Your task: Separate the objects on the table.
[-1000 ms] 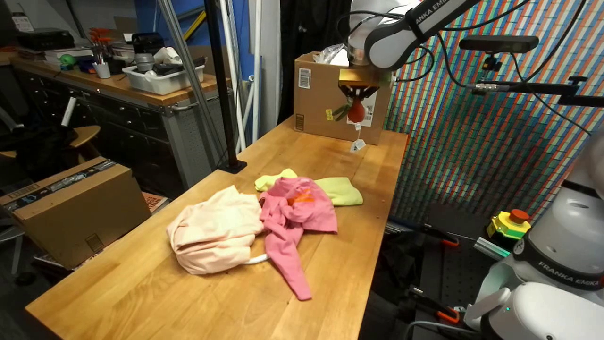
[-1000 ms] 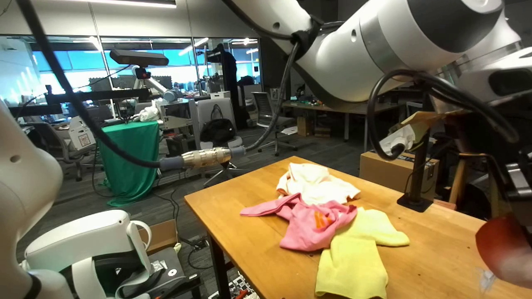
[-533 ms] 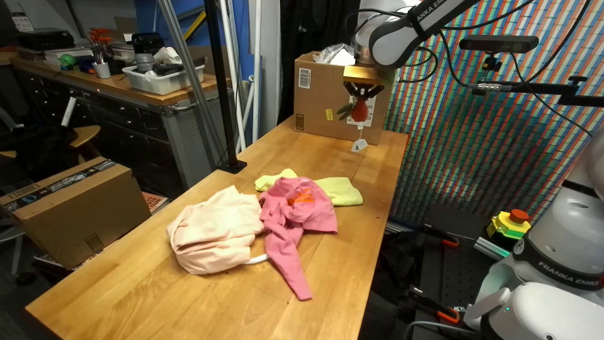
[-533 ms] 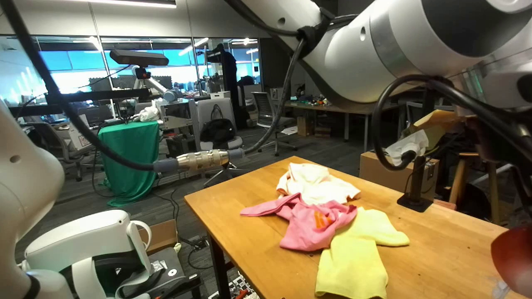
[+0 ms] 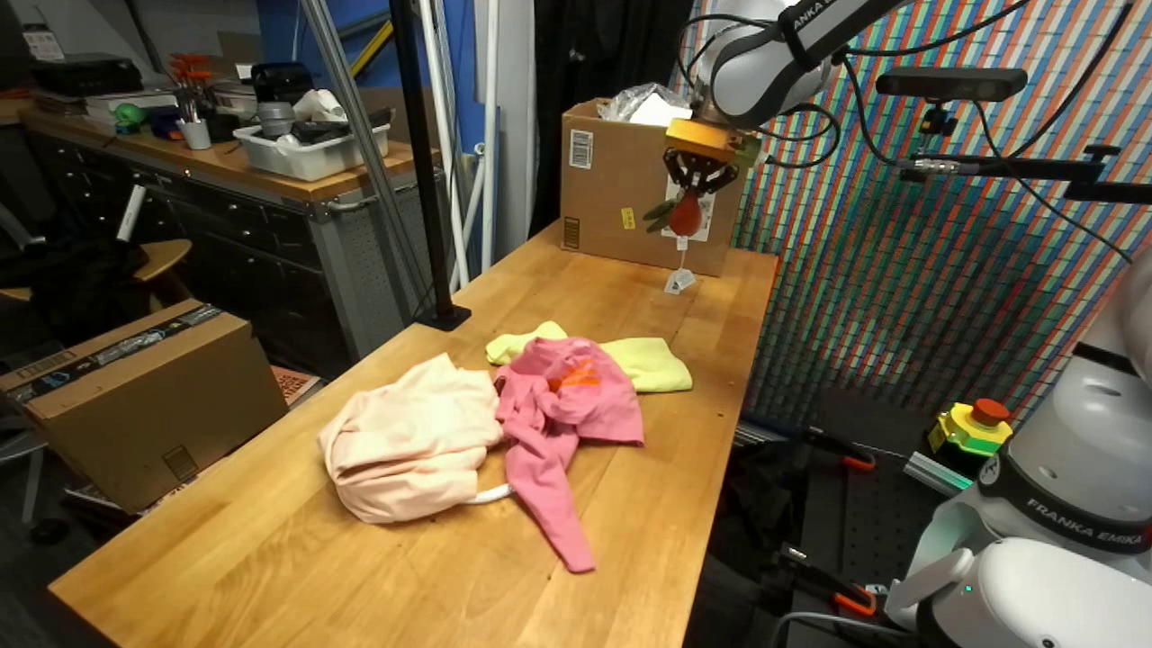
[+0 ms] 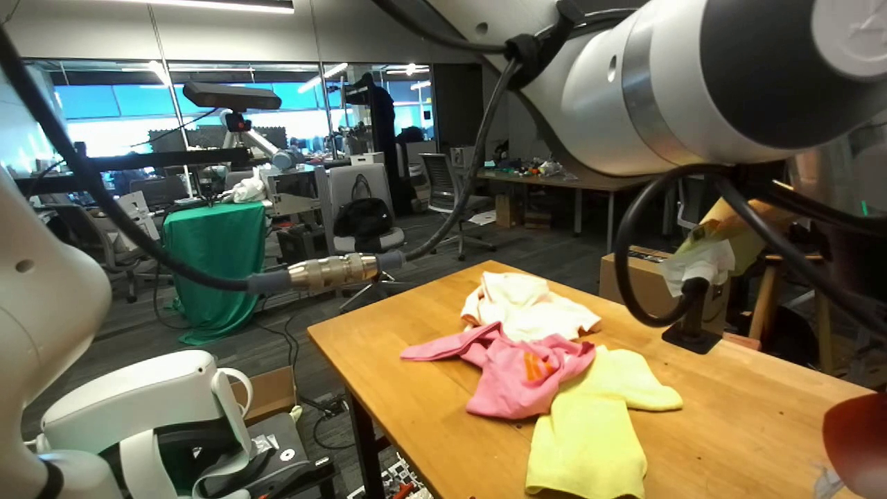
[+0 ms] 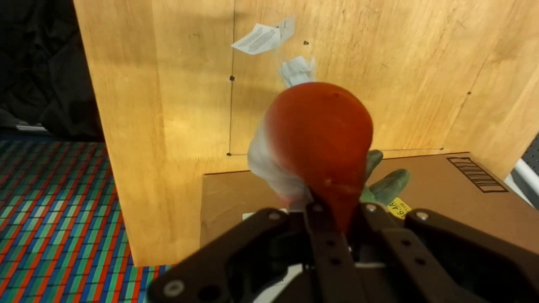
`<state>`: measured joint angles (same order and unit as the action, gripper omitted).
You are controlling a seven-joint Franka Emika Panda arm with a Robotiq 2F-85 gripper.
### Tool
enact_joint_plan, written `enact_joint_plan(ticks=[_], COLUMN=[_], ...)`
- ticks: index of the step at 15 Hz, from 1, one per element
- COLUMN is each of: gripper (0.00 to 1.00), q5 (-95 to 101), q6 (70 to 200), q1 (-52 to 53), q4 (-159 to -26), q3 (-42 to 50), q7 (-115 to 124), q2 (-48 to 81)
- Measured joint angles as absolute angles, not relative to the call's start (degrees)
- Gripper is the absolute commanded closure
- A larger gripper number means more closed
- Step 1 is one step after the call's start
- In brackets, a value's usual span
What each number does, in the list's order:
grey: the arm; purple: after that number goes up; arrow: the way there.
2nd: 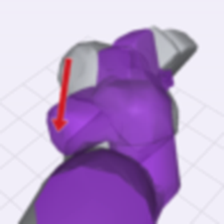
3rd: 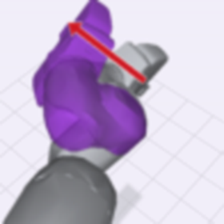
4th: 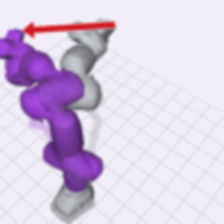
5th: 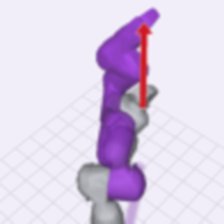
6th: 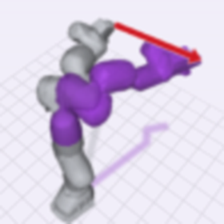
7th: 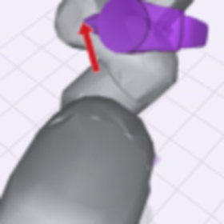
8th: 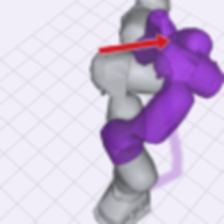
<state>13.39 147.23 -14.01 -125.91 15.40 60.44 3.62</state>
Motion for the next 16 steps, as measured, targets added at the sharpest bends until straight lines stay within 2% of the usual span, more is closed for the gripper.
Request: enact_joint_plan(ticks=[1,2,11,12,16], gripper=[0.96,0.73,0.05,0.01,0.00], q5=[11.4,9.6,8.1,8.8,12.1], q6=[147.8,148.1,148.5,148.5,147.7], q1=[-14.2,-14.3,-14.3,-14.3,-13.8], q4=[-126.1,-126.3,-126.5,-126.5,-126.8], q3=[15.4,15.4,15.8,15.8,15.8], q7=[59.1,57.8,56.2,56.4,57.8], q2=[3.6,3.6,3.7,3.7,4.0])
